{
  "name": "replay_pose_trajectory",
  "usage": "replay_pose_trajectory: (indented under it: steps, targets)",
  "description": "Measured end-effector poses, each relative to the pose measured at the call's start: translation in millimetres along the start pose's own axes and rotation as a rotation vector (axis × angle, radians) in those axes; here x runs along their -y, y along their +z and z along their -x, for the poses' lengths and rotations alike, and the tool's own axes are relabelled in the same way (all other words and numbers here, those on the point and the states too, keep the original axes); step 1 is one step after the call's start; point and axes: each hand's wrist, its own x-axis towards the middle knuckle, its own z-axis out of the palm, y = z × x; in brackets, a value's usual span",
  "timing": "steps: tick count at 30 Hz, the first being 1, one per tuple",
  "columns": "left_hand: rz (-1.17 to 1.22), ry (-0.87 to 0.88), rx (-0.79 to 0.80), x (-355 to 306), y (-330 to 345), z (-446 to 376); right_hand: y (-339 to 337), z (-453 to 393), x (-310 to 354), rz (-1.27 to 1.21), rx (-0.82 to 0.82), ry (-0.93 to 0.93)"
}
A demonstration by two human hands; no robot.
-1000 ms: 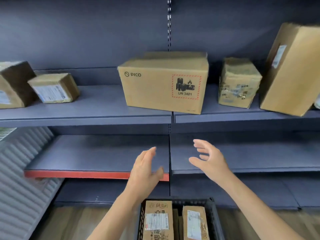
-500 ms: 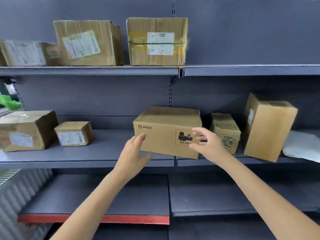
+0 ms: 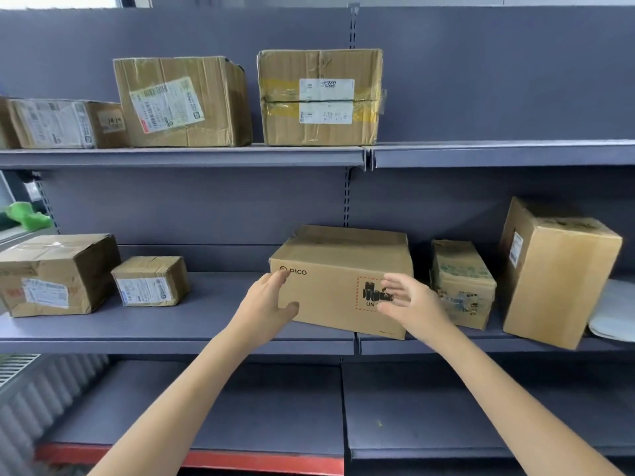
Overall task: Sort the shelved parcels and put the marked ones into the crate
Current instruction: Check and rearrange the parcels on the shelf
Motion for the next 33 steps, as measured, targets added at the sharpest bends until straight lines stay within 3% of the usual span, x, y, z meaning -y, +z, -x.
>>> replay_pose_trajectory:
  steps: [8, 18, 23, 33]
  targets:
    - [-0.098, -0.075, 0.036, 16, 12, -57, -3, -43, -43, -0.085, -0.173, 0.120]
    - [-0.072, -0.179, 0.011, 29, 31, -136, -4, -81, -73, -0.012, -0.395, 0.112]
    - [-0.046, -0.191, 0.065, 45, 38, -160, 10, -95, -67, -0.021, -0.355, 0.256]
    - [-0.051, -0.168, 0.167, 96, 24, -175, 70, -61, -32, 0.044, -0.429, 0.289]
